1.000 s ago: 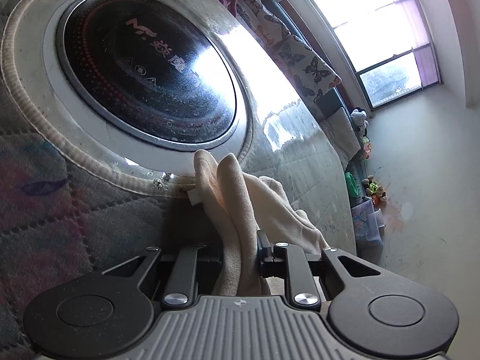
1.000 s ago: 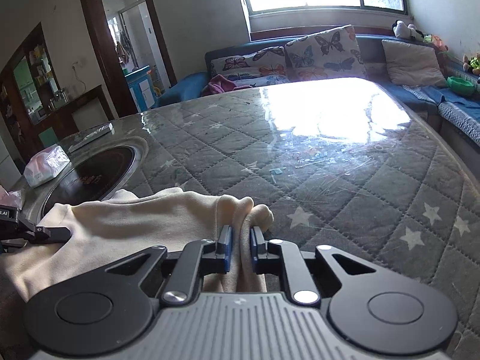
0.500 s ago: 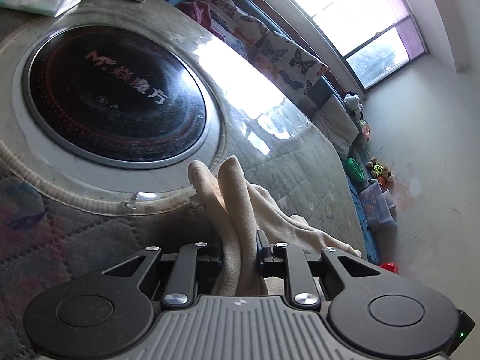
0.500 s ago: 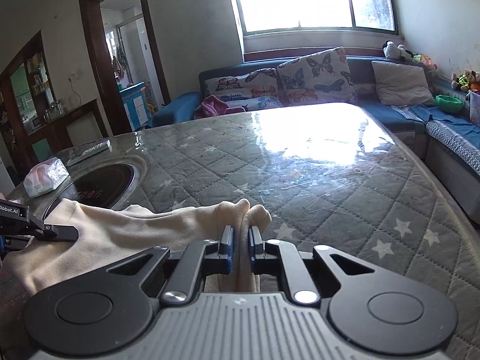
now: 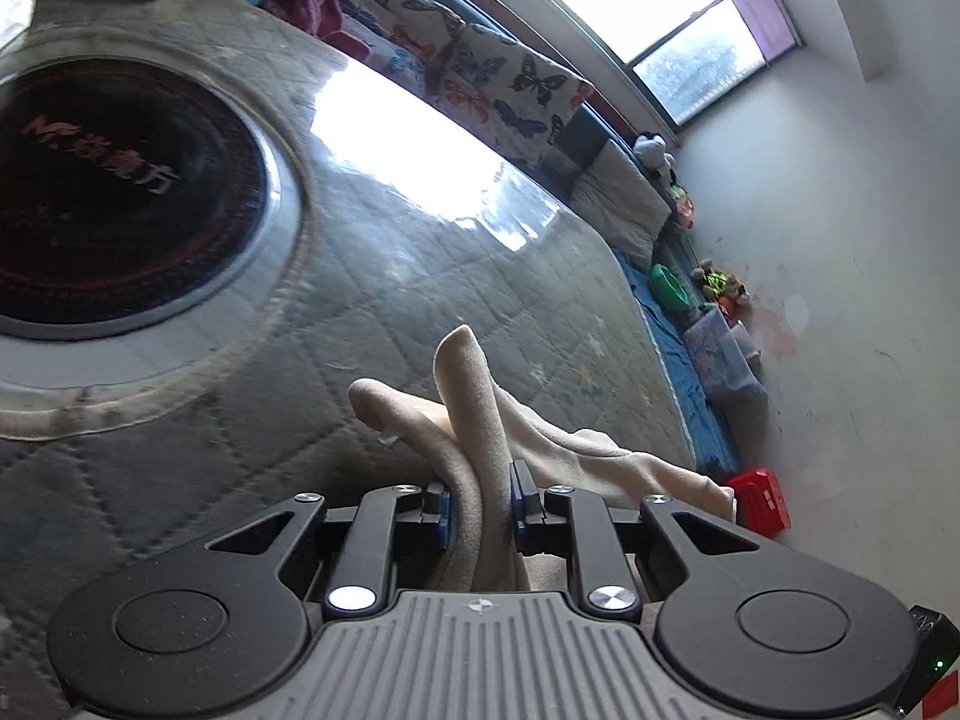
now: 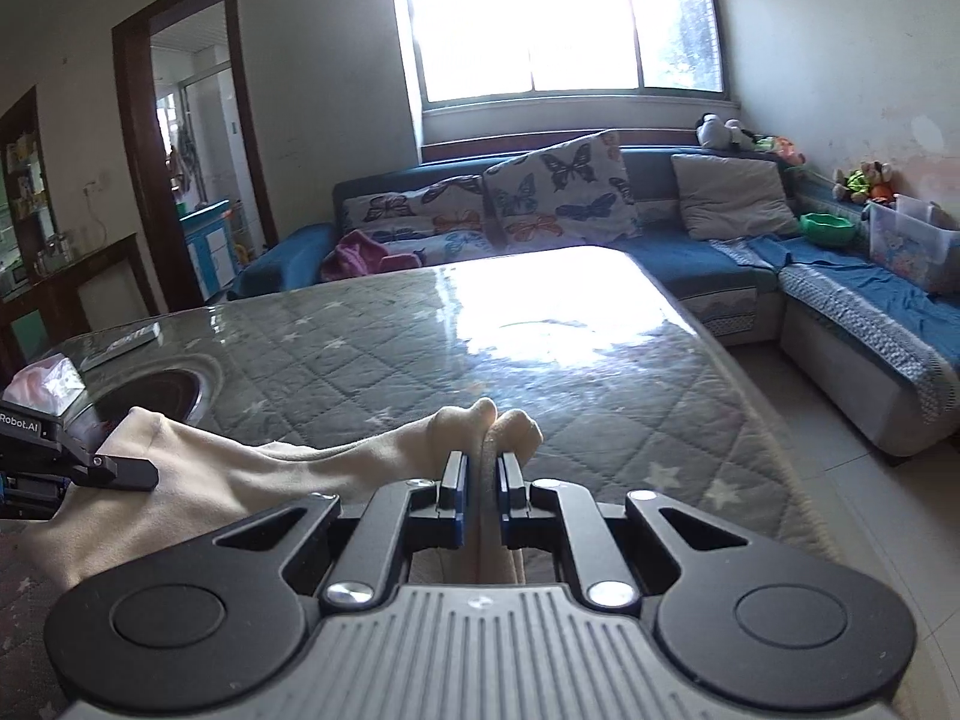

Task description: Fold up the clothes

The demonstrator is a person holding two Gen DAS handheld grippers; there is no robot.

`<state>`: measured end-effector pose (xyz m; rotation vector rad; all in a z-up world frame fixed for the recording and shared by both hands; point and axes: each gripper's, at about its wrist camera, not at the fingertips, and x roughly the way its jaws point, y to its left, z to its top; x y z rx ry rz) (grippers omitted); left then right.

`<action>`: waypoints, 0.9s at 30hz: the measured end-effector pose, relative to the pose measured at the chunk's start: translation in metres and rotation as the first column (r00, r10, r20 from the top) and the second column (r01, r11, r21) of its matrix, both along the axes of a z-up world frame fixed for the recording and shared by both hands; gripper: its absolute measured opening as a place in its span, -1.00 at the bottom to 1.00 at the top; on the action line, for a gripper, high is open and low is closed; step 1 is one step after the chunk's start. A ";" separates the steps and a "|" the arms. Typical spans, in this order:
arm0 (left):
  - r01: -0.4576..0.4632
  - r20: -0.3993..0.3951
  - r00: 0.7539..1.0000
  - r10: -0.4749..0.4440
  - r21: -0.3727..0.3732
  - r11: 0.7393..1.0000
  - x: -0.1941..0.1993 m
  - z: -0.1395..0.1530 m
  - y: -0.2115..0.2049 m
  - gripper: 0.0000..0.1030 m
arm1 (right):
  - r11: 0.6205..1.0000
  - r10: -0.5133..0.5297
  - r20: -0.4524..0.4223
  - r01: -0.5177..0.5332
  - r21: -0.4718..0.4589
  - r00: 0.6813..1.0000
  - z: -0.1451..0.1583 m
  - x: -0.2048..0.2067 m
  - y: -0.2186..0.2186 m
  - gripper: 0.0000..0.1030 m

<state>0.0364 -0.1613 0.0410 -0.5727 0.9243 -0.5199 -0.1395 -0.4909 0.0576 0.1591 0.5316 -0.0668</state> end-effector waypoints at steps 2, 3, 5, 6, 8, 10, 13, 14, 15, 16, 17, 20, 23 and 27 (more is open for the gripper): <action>0.023 0.005 1.000 -0.023 0.008 1.000 0.002 0.000 -0.012 -0.62 | 1.000 -0.023 0.006 0.023 -0.002 1.000 0.001 -0.005 -0.008 -0.83; 0.035 0.007 0.999 -0.035 0.014 0.999 0.002 0.000 -0.018 -0.62 | 0.999 -0.035 0.008 0.035 -0.006 0.999 0.001 -0.007 -0.011 -0.83; 0.057 0.011 0.998 -0.057 0.024 0.998 0.000 -0.001 -0.027 -0.62 | 0.998 -0.059 0.010 0.059 -0.008 0.998 0.002 -0.012 -0.021 -0.83; 0.066 0.013 0.998 -0.066 0.028 0.997 0.000 -0.001 -0.032 -0.62 | 0.998 -0.067 0.010 0.067 -0.008 0.998 0.002 -0.014 -0.024 -0.83; 0.084 0.016 0.996 -0.084 0.034 0.996 0.002 0.000 -0.044 -0.62 | 0.996 -0.088 0.010 0.088 -0.015 0.996 0.002 -0.018 -0.032 -0.83; 0.101 0.019 0.995 -0.102 0.039 0.994 0.003 0.001 -0.055 -0.62 | 0.994 -0.105 0.011 0.105 -0.023 0.994 0.003 -0.021 -0.038 -0.83; 0.126 0.022 0.992 -0.127 0.046 0.991 0.005 0.003 -0.070 -0.62 | 0.991 -0.126 0.015 0.127 -0.032 0.992 0.005 -0.024 -0.045 -0.83; 0.134 0.023 0.991 -0.135 0.048 0.990 0.005 0.003 -0.075 -0.62 | 0.990 -0.133 0.016 0.134 -0.034 0.991 0.006 -0.025 -0.048 -0.83; 0.142 0.024 0.989 -0.143 0.050 0.989 0.005 0.003 -0.080 -0.62 | 0.989 -0.141 0.018 0.141 -0.036 0.990 0.007 -0.026 -0.050 -0.83; 0.150 0.025 0.988 -0.152 0.053 0.987 0.005 0.004 -0.086 -0.62 | 0.988 -0.148 0.021 0.149 -0.038 0.989 0.008 -0.027 -0.053 -0.83; 0.157 0.026 0.987 -0.159 0.055 0.986 0.005 0.004 -0.090 -0.62 | 0.987 -0.155 0.023 0.156 -0.038 0.988 0.008 -0.027 -0.056 -0.83; 0.176 0.031 0.984 -0.178 0.061 0.982 0.006 0.007 -0.100 -0.62 | 0.984 -0.175 0.025 0.176 -0.041 0.984 0.008 -0.027 -0.064 -0.83; 0.191 0.039 0.980 -0.194 0.070 0.979 0.007 0.009 -0.109 -0.62 | 0.980 -0.190 0.023 0.191 -0.049 0.982 0.008 -0.030 -0.070 -0.83; 0.214 0.054 0.974 -0.219 0.088 0.973 0.007 0.012 -0.122 -0.62 | 0.976 -0.209 0.025 0.210 -0.057 0.978 0.008 -0.033 -0.076 -0.83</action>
